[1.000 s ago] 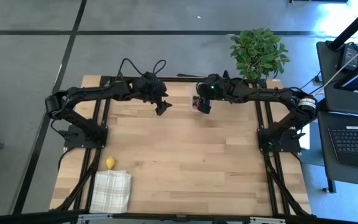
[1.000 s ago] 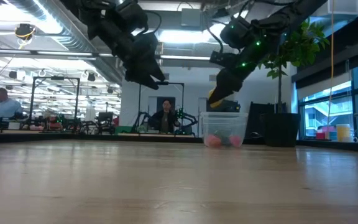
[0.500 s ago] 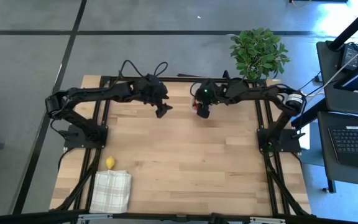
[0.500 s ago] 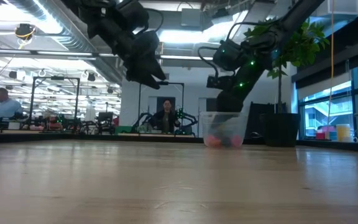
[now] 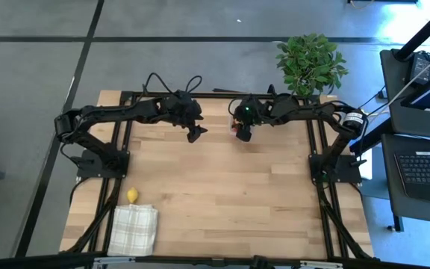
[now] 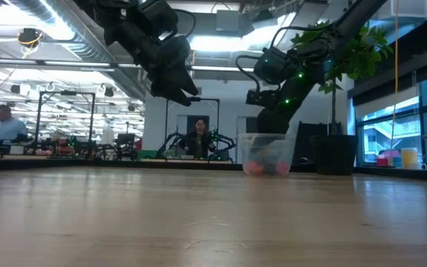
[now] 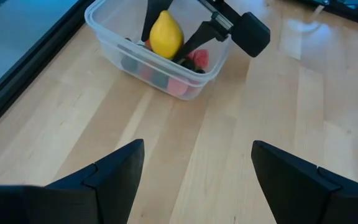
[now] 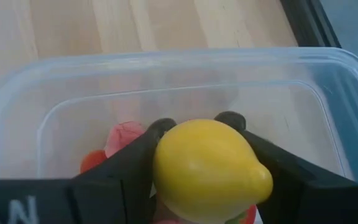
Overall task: Pick and placing Produce into tupperware
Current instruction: Put the top lemon into the transparent bin, then put the lemon into the transparent bin
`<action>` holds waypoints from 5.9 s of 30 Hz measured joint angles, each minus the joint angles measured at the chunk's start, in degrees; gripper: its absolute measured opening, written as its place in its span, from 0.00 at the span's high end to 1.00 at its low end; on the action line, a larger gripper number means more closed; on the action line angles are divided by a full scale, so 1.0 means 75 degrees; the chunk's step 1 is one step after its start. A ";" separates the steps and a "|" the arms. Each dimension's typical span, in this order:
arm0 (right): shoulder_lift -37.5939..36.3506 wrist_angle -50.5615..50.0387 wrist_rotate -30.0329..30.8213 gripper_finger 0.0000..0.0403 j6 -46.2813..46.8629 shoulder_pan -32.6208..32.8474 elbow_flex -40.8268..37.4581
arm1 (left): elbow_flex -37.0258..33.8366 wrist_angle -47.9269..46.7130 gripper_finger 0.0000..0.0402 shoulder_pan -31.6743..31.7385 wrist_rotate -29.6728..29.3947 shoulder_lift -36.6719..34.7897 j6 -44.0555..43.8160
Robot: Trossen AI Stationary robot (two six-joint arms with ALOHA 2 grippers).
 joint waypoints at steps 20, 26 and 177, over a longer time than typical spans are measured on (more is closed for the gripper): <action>0.0000 -0.0005 -0.0005 0.42 0.0000 0.0000 -0.0003 | 0.0000 0.0000 0.28 0.0000 0.0000 0.0003 0.0000; 0.0000 -0.0006 -0.0006 0.45 -0.0014 0.0000 -0.0003 | 0.0000 0.0000 0.28 0.0000 0.0000 0.0003 0.0000; -0.2331 0.0874 -0.0006 0.37 0.1976 0.2527 -0.1606 | -0.2837 -0.4854 0.28 -0.8673 -0.0108 -0.0720 -1.7072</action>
